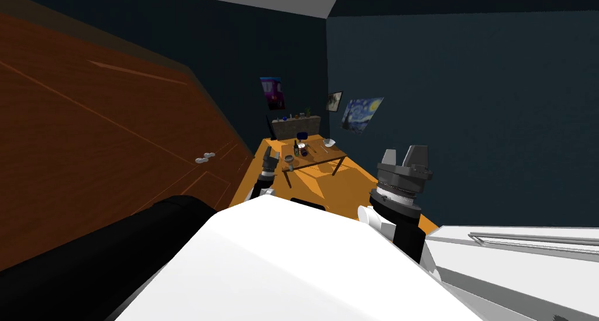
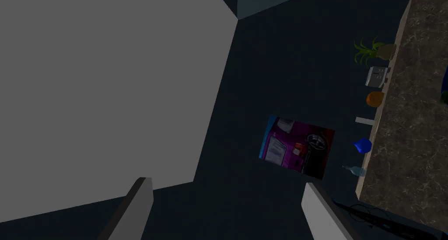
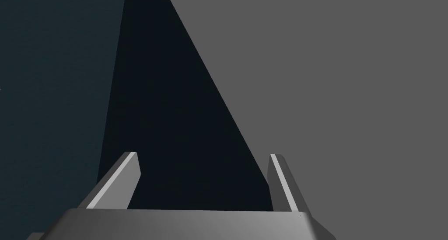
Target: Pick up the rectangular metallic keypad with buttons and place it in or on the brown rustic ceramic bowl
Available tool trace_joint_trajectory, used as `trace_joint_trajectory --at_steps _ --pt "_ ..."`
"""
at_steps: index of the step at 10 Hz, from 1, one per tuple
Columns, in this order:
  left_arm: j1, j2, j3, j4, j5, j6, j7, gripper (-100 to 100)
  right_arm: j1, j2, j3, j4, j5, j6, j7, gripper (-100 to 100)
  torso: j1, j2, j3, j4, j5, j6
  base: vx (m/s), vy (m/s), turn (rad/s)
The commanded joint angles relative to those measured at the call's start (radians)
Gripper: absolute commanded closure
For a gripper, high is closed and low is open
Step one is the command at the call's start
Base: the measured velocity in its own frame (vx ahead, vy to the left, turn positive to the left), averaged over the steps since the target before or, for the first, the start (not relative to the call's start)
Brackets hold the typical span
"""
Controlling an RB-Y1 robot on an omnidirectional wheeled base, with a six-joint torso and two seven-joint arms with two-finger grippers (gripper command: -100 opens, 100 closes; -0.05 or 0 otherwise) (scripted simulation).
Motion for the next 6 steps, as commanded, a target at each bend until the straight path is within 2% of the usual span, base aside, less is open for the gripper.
trace_joint_trajectory --at_steps 1,3,6 --pt "0.031 0.034 -0.017 0.012 0.01 0.013 0.03 -100 0.0 0.0 0.0 0.0 0.0 0.0 0.0 0 0.0 0.0 0.0 0.0 0.0 0.0 0.029 -0.018 -0.149" --pt "0.071 0.071 -0.044 0.037 0.024 0.031 0.068 -100 0.0 0.0 0.0 0.0 0.0 0.0 0.0 0 0.0 -0.001 0.0 0.0 0.0 0.0 0.037 -0.02 -0.155" --pt "0.136 0.125 -0.092 0.086 0.048 0.067 0.132 -100 0.0 0.0 0.0 0.0 0.0 0.0 0.0 0 0.0 -0.002 -0.001 0.0 0.0 0.0 0.058 -0.019 -0.229"
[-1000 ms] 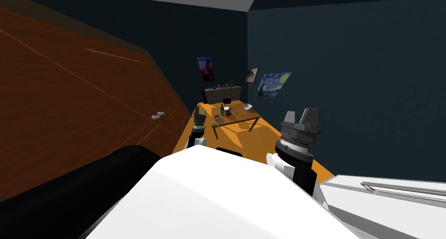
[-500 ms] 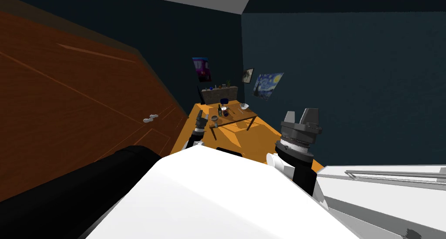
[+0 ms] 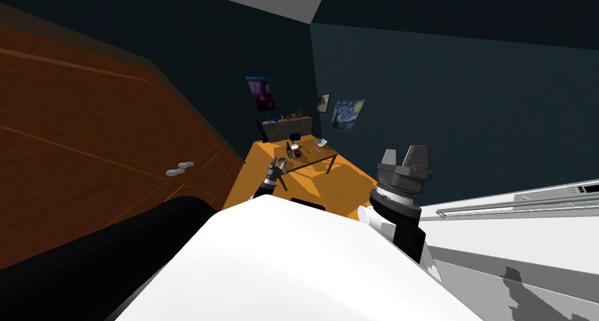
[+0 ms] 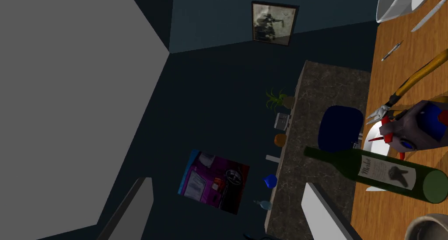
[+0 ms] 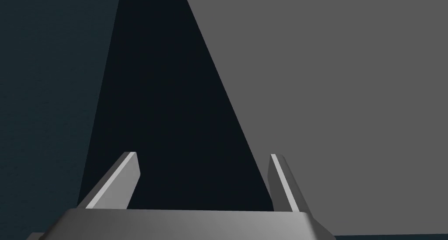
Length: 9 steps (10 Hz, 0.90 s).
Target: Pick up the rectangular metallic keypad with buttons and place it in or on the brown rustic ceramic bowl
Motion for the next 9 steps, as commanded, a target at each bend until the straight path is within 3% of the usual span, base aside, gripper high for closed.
trace_joint_trajectory --at_steps 1,6,7,9 --pt "0.003 0.02 -0.001 0.035 0.011 -0.002 0.023 -100 0.0 0.0 0.0 0.0 0.0 0.0 0.0 0 0.0 0.0 0.0 0.0 0.0 0.0 0.045 -0.008 -0.067" --pt "0.113 0.118 -0.1 0.146 0.056 0.082 0.131 -100 0.0 0.0 0.0 0.0 0.0 0.0 0.0 0 0.001 -0.002 -0.001 0.0 0.0 0.0 0.085 -0.003 -0.284" --pt "0.113 0.118 -0.1 0.146 0.056 0.082 0.131 -100 0.0 0.0 0.0 0.0 0.0 0.0 0.0 0 0.002 -0.004 -0.002 -0.001 0.0 0.0 0.079 0.012 -0.095" --pt "0.153 0.163 -0.144 0.2 0.075 0.124 0.171 -100 0.0 0.0 0.0 0.0 0.0 0.0 0.0 0 0.0 -0.001 0.0 0.0 0.0 0.0 0.077 -0.005 -0.301"
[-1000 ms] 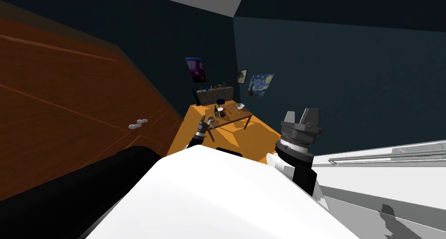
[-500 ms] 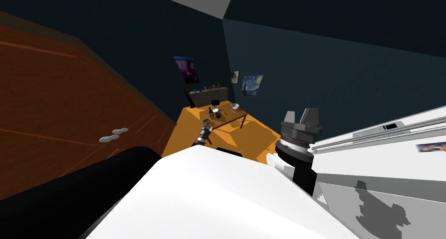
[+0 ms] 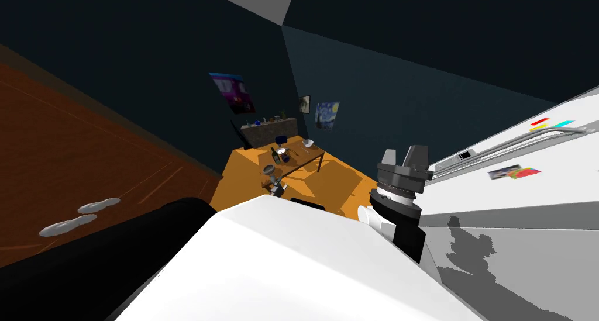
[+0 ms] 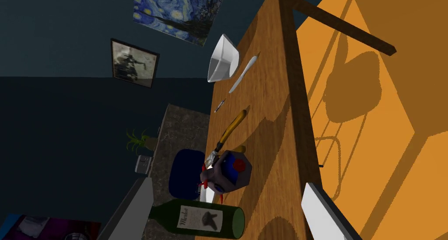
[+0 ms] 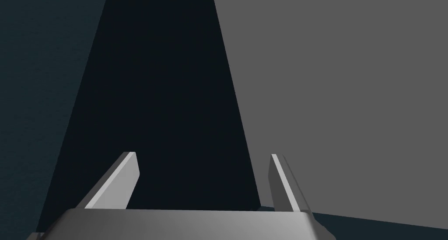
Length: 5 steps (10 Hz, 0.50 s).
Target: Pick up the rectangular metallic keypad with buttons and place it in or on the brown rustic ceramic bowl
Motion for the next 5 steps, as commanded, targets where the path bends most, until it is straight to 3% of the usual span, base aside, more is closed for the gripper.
trace_joint_trajectory --at_steps 1,2,4,5 --pt "0.015 0.027 -0.002 -0.008 0.013 0.033 0.022 -100 0.0 0.0 0.0 0.0 0.0 0.0 0.0 0 0.0 0.0 0.0 0.0 0.0 0.0 0.062 0.011 -0.113" --pt "0.034 0.052 -0.024 0.021 0.022 0.055 0.041 -100 0.0 0.0 0.0 0.0 0.0 0.0 0.0 0 0.0 0.001 0.0 0.0 0.0 -0.001 0.068 0.016 -0.194" --pt "0.067 0.104 -0.07 0.08 0.04 0.101 0.075 -100 0.0 0.0 0.0 0.0 0.0 0.0 0.0 0 0.002 0.0 0.0 0.0 0.0 0.0 0.116 0.037 -0.418" --pt "0.067 0.104 -0.07 0.08 0.04 0.101 0.075 -100 0.0 0.0 0.0 0.0 0.0 0.0 0.0 0 0.003 -0.002 -0.001 0.0 0.001 0.0 0.106 0.04 -0.084"
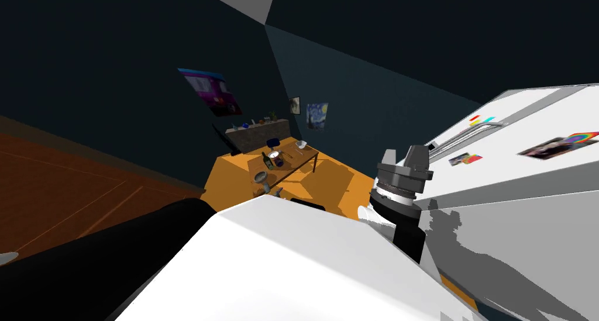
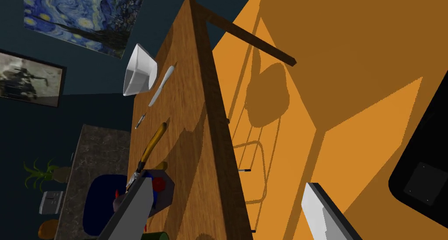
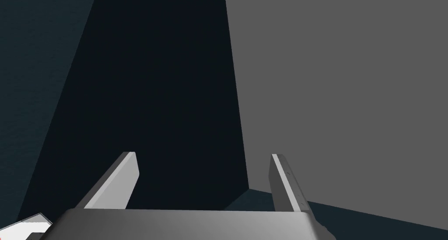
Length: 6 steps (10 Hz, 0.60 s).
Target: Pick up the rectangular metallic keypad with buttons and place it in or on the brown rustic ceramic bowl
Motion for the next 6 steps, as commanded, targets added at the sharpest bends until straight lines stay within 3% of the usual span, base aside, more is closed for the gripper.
trace_joint_trajectory --at_steps 1,2,5,6 --pt "0.025 0.036 -0.024 0.018 0.011 0.04 0.02 -100 0.0 0.0 0.0 0.0 0.0 0.0 0.0 0 0.0 0.0 0.0 0.0 0.0 0.0 0.098 0.032 -0.2" --pt "0.025 0.036 -0.024 0.018 0.011 0.04 0.02 -100 0.0 0.0 0.0 0.0 0.0 0.0 0.0 0 0.0 0.0 0.0 0.0 0.0 0.001 0.066 0.024 -0.142" --pt "0.061 0.127 -0.089 0.109 0.036 0.112 0.058 -100 0.0 0.0 0.0 0.0 0.0 0.0 0.0 0 0.0 0.001 0.001 0.0 0.0 0.001 0.102 0.046 -0.35" --pt "0.061 0.127 -0.089 0.109 0.036 0.112 0.058 -100 0.0 0.0 0.0 0.0 0.0 0.0 0.0 0 0.002 -0.001 -0.001 0.0 0.0 0.001 0.093 0.049 -0.113"
